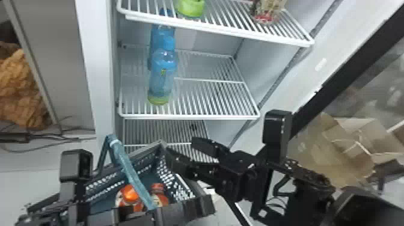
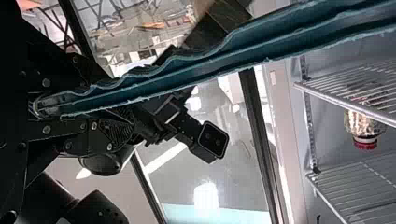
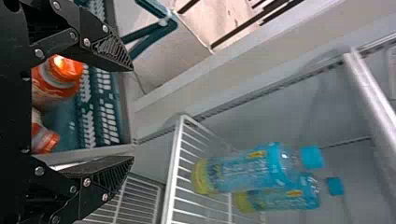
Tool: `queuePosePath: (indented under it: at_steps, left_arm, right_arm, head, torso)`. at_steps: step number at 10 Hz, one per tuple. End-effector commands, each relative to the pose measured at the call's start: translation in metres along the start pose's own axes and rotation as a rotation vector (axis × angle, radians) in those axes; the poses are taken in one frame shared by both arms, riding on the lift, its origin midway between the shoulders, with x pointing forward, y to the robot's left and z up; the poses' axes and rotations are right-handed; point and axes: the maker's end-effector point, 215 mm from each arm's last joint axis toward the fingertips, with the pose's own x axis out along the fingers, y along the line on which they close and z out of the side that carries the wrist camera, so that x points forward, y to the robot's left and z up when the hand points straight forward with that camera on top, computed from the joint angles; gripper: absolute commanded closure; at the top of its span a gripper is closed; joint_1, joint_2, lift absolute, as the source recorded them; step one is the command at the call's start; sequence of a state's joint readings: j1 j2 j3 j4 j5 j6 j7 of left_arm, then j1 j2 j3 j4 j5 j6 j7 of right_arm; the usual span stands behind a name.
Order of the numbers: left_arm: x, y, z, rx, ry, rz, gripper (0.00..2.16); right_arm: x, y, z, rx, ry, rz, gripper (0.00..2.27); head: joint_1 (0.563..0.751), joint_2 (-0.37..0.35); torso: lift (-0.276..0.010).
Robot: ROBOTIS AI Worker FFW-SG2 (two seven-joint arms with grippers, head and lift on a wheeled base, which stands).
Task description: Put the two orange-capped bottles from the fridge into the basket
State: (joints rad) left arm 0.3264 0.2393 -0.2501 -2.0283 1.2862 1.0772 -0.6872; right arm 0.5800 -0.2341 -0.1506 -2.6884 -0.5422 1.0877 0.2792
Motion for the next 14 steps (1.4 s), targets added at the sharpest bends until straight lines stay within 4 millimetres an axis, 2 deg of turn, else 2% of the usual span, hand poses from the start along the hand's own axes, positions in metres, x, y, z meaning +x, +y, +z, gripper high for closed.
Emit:
queuePosePath:
  at_steps: [1, 3, 5, 6, 9, 10, 13, 14]
  left_arm:
    - [0.0, 0.0, 0.0, 0.001, 0.0, 0.001, 1.15]
    - [0.0, 0.0, 0.001, 0.003, 0.001, 0.0, 1.15]
    - [0.001, 0.0, 0.001, 0.004, 0.0, -0.001, 1.15]
    - [0.001, 0.0, 0.001, 0.004, 0.0, -0.001, 1.15]
    - [0.001, 0.001, 0.0, 0.002, 0.004, 0.001, 1.15]
    - [0.002, 0.0, 0.001, 0.005, 0.002, -0.002, 1.15]
    - [0.003, -0.001, 0.0, 0.006, 0.005, -0.002, 1.15]
    - [0.003, -0.001, 0.0, 0.006, 0.005, -0.002, 1.15]
  right_arm:
    - [-0.002, -0.011, 0.034, -0.022, -0.122, -0.03, 0.43]
    - [-0.015, -0.038, 0.092, -0.062, -0.365, -0.102, 0.43]
    - [-0.043, -0.069, 0.125, -0.145, -0.531, -0.217, 0.43]
    - [-0.053, -0.08, 0.13, -0.16, -0.58, -0.262, 0.43]
    - [-0.078, -0.112, 0.113, -0.197, -0.588, -0.413, 0.43]
    - [-0.081, -0.122, 0.1, -0.185, -0.586, -0.444, 0.43]
    - [-0.07, -0.134, 0.067, -0.155, -0.549, -0.467, 0.43]
    - [-0.071, -0.135, 0.067, -0.154, -0.55, -0.471, 0.43]
  head:
    - [0.695, -0.35]
    - [0.695, -0.35]
    - [0.695, -0.35]
    - [0.695, -0.35]
    - [0.695, -0.35]
    - [0.695, -0.35]
    - [0.695, -0.35]
    - [0.695, -0.35]
  torso:
    - [-0.235]
    - [-0.235]
    - [-0.235]
    - [-0.235]
    - [-0.235]
    - [-0.235]
    - [-0.235]
    - [-0.235]
